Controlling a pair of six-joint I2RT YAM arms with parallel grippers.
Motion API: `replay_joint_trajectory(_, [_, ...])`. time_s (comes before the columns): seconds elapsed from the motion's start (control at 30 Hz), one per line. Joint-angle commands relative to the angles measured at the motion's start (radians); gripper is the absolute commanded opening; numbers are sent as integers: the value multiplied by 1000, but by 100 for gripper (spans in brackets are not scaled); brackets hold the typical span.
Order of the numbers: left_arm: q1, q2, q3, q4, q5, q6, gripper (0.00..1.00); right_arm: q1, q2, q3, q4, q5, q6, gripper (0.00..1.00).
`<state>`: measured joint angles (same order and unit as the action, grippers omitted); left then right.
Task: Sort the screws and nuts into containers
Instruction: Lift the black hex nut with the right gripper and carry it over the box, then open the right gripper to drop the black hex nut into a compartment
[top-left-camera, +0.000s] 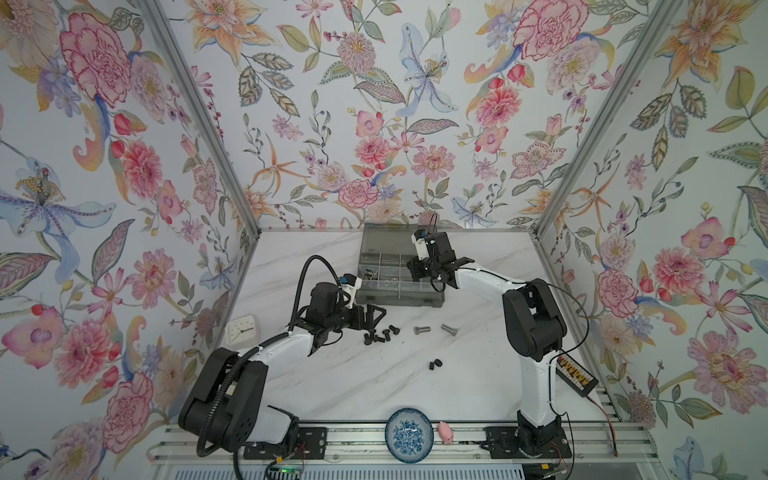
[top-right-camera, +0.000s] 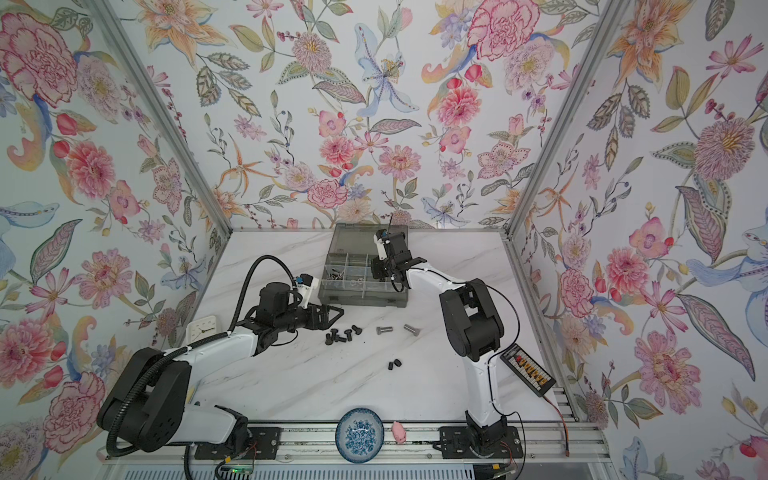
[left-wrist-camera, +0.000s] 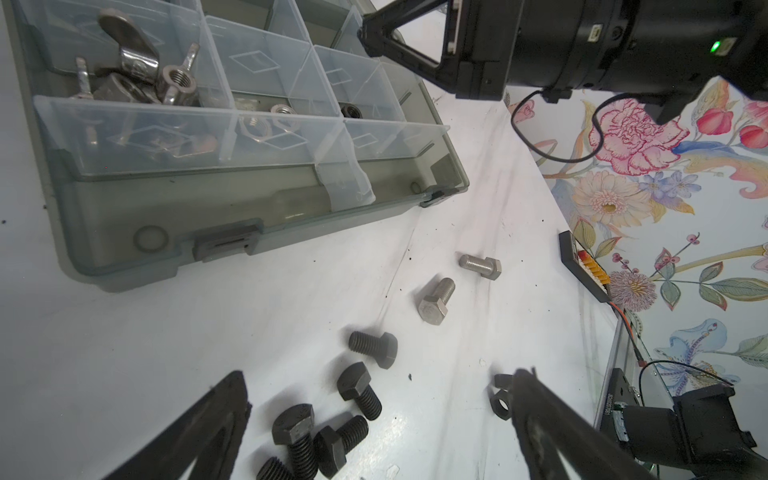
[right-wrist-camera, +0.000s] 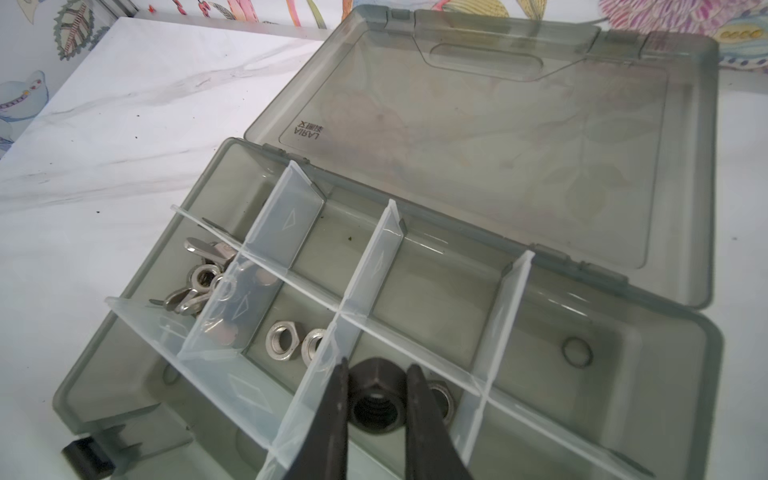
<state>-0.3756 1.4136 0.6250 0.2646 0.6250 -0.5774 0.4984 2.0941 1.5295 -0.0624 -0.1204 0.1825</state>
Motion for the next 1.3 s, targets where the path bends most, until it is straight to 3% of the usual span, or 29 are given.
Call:
replay_joint_trajectory(0.0, [12,-18,-8,6,9,-5,99,-3,15,16,7,-12,15,0])
replay_joint_trajectory(0.7, [13,5,-3,15,6,-21,100,-4,47,1,-36,-6,2,0])
replay_joint_trajectory(1.1, [13,5,-9,21,8,-21,99,-3,36,8,-54,18,0,31])
replay_joint_trajectory(1.27, [12,5,-9,25,12,-24,99,-2,20,13,-59,17,-8,38])
